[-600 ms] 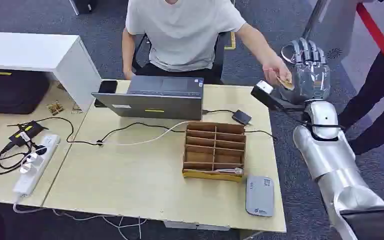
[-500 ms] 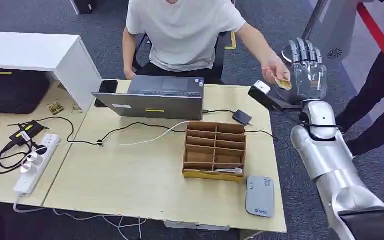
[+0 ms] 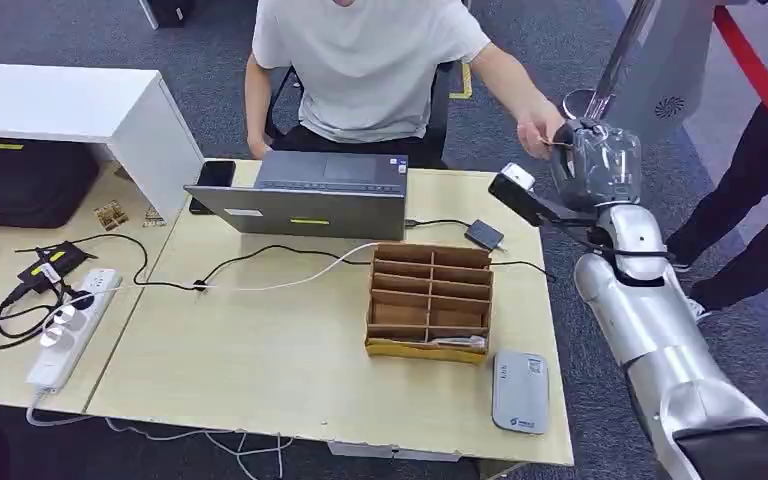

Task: Pass the card to the sensor for recognition and then transmit it.

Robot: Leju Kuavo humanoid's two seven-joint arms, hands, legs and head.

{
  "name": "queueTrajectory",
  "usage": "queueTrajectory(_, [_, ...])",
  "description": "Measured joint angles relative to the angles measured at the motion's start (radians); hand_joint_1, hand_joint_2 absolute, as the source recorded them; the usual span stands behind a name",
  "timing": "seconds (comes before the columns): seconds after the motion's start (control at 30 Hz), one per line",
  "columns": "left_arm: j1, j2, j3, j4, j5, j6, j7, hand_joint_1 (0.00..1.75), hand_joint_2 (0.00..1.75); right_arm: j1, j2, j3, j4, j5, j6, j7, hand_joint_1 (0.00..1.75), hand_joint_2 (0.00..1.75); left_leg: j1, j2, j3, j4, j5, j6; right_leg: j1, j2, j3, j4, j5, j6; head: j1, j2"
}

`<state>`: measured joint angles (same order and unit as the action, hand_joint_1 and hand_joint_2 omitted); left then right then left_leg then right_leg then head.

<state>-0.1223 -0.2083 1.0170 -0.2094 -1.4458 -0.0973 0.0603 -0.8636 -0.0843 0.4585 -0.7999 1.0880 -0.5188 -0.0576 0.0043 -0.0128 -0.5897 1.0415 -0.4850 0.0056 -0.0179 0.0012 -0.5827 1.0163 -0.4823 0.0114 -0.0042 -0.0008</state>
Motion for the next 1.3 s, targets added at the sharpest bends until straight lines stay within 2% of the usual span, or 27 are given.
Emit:
queueTrajectory(0.13, [0.001, 0.0, 0.002, 0.0, 0.006, -0.024, -0.027, 0.0, 1.75, 0.001, 0.0, 0.014, -0.013, -0.018, 0.005, -0.002, 1.75, 1.75, 0.0, 0.0, 0.0, 0.0, 0.0, 0.0, 0.0, 0.0, 0.0, 0.0, 0.0, 0.0, 0.0, 0.0])
queueTrajectory(0.47, [0.003, -0.004, 0.007, 0.0, 0.015, -0.003, -0.036, 0.0, 1.75, 0.052, -0.016, 0.026, -0.106, -0.055, -0.004, -0.013, 1.75, 1.75, 0.0, 0.0, 0.0, 0.0, 0.0, 0.0, 0.0, 0.0, 0.0, 0.0, 0.0, 0.0, 0.0, 0.0])
queueTrajectory(0.73, [0.019, -0.004, 0.028, 0.0, 0.049, 0.005, -0.041, 0.0, 1.75, 0.206, -0.081, 0.027, -0.306, -0.104, -0.046, -0.066, 1.75, 1.75, 0.0, 0.0, 0.0, 0.0, -0.001, 0.0, 0.0, 0.0, 0.0, -0.002, 0.0, 0.0, 0.0, 0.0])
queueTrajectory(0.97, [0.03, -0.004, 0.059, 0.0, 0.083, 0.008, -0.044, 0.0, 1.75, 0.419, -0.156, -0.004, -0.542, -0.137, -0.087, -0.143, 1.75, 1.75, 0.0, 0.0, 0.0, 0.0, -0.002, 0.002, 0.0, 0.0, 0.0, -0.002, -0.001, 0.0, 0.0, 0.0])
queueTrajectory(1.17, [0.032, -0.003, 0.083, 0.0, 0.101, 0.011, -0.044, 0.0, 1.75, 0.579, -0.192, -0.037, -0.697, -0.14, -0.111, -0.192, 1.75, 1.75, 0.0, 0.0, 0.0, 0.0, -0.002, 0.001, 0.0, 0.0, 0.0, -0.002, -0.001, 0.0, 0.0, 0.0])
queueTrajectory(1.3, [0.032, -0.003, 0.09, 0.0, 0.105, 0.011, -0.044, 0.0, 1.75, 0.624, -0.206, -0.045, -0.75, -0.143, -0.111, -0.203, 1.75, 1.75, 0.0, 0.001, 0.0, 0.0, -0.002, 0.001, 0.0, 0.0, 0.0, -0.002, -0.001, 0.0, 0.0, 0.0])
